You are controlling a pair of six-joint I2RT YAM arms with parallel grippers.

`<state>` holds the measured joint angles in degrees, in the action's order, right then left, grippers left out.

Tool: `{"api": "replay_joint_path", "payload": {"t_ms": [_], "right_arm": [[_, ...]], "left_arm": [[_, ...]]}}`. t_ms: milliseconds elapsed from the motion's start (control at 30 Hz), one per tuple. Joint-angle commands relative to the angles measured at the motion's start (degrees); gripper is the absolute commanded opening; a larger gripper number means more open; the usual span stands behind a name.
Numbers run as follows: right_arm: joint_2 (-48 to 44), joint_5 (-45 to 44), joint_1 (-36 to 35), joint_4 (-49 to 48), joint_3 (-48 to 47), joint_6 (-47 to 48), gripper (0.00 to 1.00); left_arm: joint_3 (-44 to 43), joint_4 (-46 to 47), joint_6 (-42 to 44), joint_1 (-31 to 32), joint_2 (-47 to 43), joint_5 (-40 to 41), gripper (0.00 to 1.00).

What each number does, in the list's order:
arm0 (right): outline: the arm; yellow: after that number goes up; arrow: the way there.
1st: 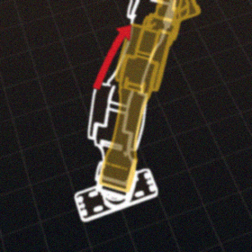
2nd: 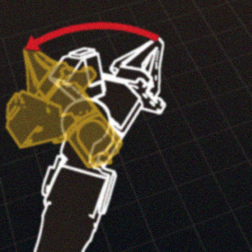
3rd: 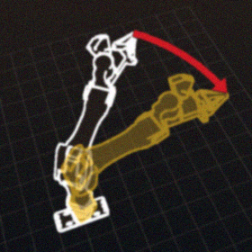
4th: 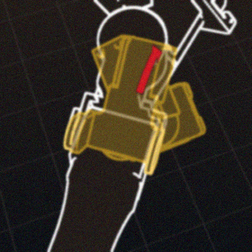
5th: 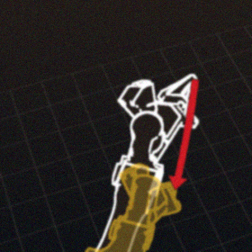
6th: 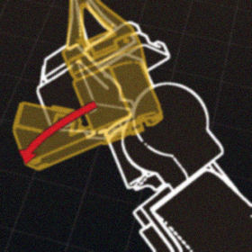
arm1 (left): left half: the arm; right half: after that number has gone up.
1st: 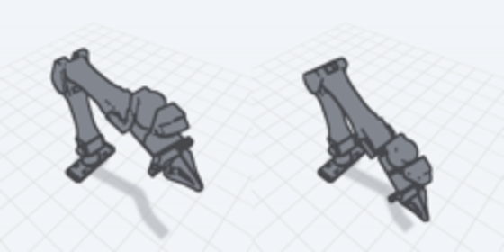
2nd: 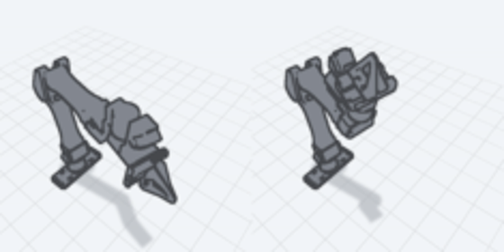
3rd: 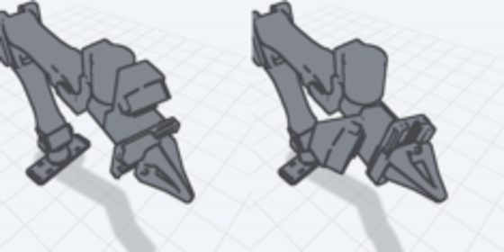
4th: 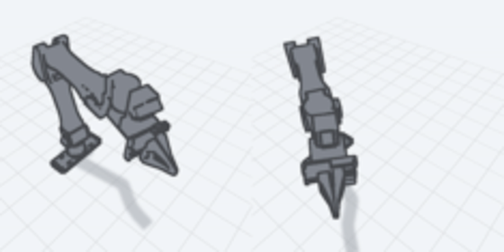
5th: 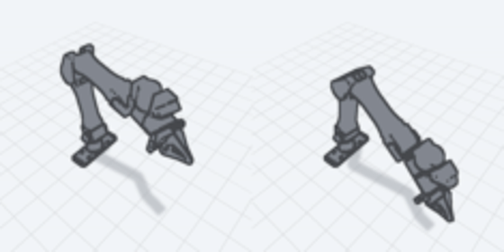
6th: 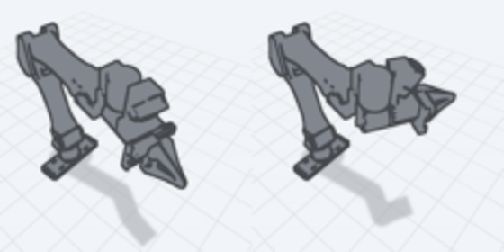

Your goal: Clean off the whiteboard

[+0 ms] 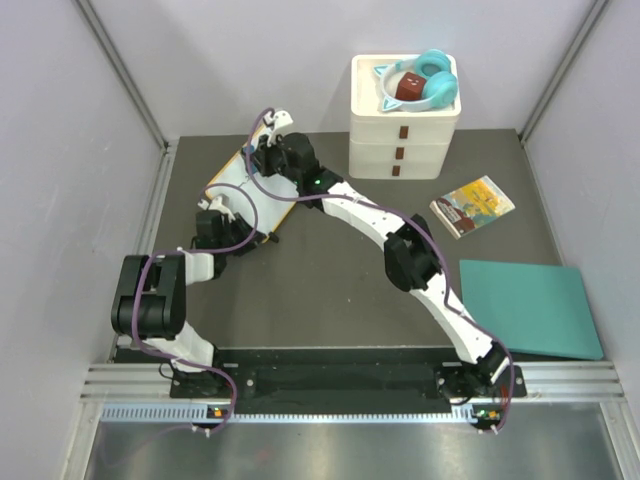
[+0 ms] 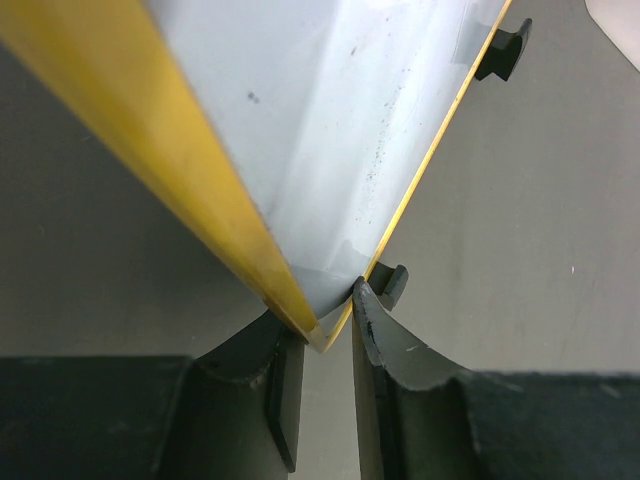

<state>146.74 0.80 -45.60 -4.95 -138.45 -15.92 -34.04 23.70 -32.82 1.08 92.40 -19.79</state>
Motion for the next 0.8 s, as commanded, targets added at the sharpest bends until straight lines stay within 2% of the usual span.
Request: {"api": "replay_joint_path", "payload": {"t_ms": [0,400,567,767], "right_arm": [[1.5,3.2,-1.7,-0.7,-1.2,1.9,0.00],[2.6,6.3,-4.1,-0.2,0.5,1.2,0.00],[2.7,5.4,-4.8,-2.4,4.2,0.5,0.00],[4.5,0.4,-4.8,-4.6,3.7,0.9,0.00]], "left_arm": [[0.8,-10.1,3.0,1.6,2.2,1.0,0.00],[0.6,-10.3,3.1,2.1,2.2,1.5,0.00],[0.6,-10.4,3.1,2.1,2.1,1.6,0.00],[0.7,-10.4,3.2,2.2,1.9,1.8,0.00]]}}
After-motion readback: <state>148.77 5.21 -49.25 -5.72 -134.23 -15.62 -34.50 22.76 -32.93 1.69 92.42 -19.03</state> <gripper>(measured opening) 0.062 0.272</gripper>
